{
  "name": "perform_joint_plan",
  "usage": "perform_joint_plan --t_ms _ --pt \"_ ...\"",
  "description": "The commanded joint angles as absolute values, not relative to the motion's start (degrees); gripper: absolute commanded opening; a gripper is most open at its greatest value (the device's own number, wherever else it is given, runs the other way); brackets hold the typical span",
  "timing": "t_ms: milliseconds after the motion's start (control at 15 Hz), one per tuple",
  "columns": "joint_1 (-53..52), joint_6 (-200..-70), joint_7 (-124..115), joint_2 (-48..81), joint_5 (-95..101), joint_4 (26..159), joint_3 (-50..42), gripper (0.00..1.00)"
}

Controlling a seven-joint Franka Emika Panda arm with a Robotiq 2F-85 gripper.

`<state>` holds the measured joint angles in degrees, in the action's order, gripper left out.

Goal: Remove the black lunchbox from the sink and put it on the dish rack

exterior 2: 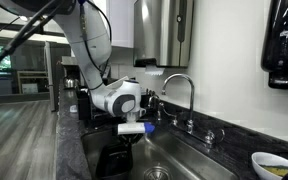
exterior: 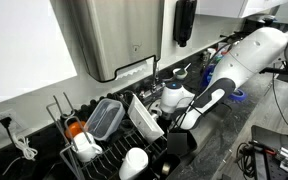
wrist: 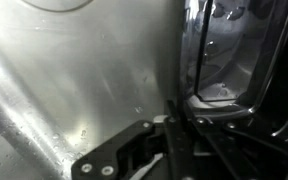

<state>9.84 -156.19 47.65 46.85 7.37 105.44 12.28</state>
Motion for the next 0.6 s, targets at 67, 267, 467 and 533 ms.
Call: perform_joint_plan --t_ms 67,267,467,533 --pt "8.49 -157.39 44.83 41.96 8.14 109.30 9.91 0.02" --pt "7.81 -155.47 42.05 40.36 7.93 109.80 8.95 0.02" --pt "8.57 -154.67 41.52 38.51 7.57 111.17 9.65 0.02" --pt "8.39 -155.10 40.87 37.53 7.65 111.98 9.41 0.02"
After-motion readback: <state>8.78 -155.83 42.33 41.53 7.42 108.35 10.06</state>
